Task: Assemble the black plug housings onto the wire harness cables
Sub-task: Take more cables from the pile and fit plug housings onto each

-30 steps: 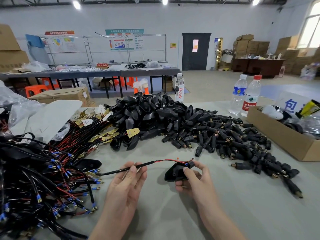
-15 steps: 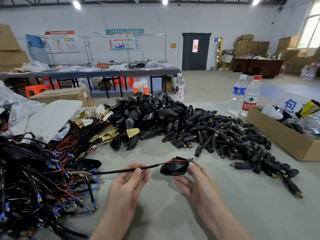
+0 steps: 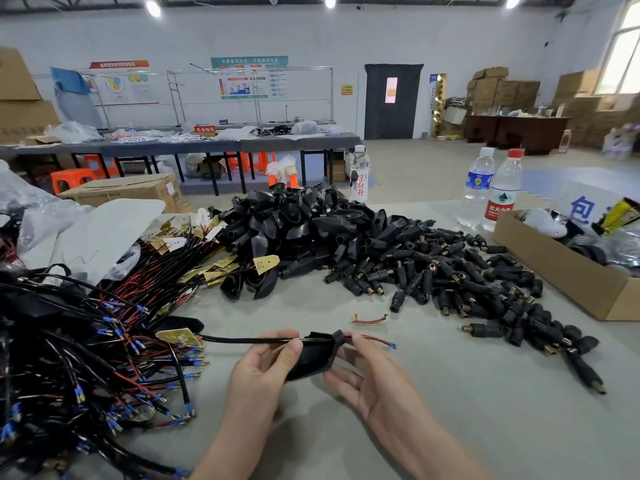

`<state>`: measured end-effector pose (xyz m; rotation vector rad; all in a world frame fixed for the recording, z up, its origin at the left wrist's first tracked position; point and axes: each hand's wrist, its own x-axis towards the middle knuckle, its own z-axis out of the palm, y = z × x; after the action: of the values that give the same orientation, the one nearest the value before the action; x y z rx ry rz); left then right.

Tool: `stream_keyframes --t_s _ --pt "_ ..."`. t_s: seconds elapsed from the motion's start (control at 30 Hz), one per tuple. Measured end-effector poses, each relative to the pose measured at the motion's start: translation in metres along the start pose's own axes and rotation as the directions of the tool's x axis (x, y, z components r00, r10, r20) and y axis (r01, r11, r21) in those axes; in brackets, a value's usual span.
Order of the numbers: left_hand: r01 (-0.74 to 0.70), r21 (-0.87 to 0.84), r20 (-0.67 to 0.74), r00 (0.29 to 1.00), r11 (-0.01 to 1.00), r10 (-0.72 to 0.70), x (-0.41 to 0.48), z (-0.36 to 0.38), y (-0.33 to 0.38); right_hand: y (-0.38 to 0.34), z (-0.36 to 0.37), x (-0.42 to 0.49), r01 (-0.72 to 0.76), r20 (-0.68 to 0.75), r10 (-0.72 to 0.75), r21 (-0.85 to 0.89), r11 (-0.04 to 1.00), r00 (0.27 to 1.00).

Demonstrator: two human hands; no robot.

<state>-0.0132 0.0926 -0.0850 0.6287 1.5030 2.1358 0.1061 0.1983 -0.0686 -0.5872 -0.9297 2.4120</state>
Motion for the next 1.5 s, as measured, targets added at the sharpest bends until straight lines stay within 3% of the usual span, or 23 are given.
stream_keyframes --t_s 0.27,0.43,0.7,0.97,1.5 --pt "-0.008 0.058 0.028 1.0 0.998 0.007 -0.001 0.003 0.001 0.003 0.004 -0.002 -0.022 0.031 0.02 0.049 0.999 0.999" --pt "0.106 -0.023 0.038 0.994 0.994 -0.105 -0.004 0.007 0.005 0.001 0.004 -0.002 0.028 0.07 -0.03 0.039 0.999 0.997" --pt "0.331 -0.275 0.165 0.941 0.903 -0.295 -0.006 0.007 0.017 0.0 0.001 0.001 0.112 -0.005 -0.112 -0.057 0.992 0.994" --pt "0.354 -0.399 0.069 0.931 0.846 -0.357 0.002 0.003 0.02 -0.007 -0.01 0.006 0.176 -0.126 -0.176 -0.014 0.984 0.976" --pt "0.364 -0.375 -0.017 0.917 0.852 -0.399 0.002 0.001 0.019 -0.025 -0.026 0.01 0.248 -0.185 -0.24 0.024 0.968 0.953"
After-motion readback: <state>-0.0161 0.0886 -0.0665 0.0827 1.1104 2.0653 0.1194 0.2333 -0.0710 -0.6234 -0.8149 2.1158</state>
